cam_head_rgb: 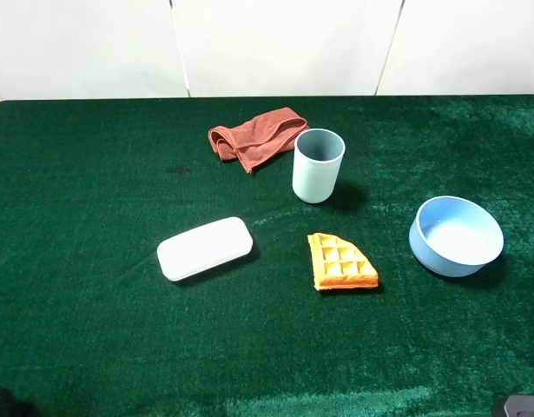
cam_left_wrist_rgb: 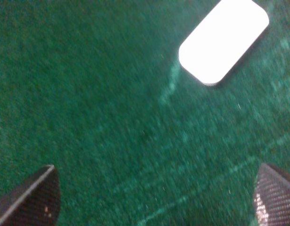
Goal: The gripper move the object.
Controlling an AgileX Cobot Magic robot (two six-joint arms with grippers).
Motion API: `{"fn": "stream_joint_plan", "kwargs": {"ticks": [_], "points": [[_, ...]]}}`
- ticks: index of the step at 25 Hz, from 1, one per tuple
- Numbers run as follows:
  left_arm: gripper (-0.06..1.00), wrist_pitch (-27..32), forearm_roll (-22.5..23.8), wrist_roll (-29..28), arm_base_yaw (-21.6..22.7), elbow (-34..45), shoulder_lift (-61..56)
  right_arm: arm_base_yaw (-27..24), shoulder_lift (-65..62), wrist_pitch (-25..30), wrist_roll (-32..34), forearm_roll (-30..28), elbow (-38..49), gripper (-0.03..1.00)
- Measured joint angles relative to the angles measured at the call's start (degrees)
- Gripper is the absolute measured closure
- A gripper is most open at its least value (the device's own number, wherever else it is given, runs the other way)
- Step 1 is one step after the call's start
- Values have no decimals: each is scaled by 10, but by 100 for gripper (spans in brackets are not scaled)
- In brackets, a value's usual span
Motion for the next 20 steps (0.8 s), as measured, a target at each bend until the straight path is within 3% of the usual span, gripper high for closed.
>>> {"fn": "stream_joint_plan", "kwargs": {"ticks": [9,20], "points": [[13,2,-7,35,81,1,-88,0,0,0,0,0,0,27],[13,7,-19,105,120,1,-125,0,0,0,0,0,0,27]]}}
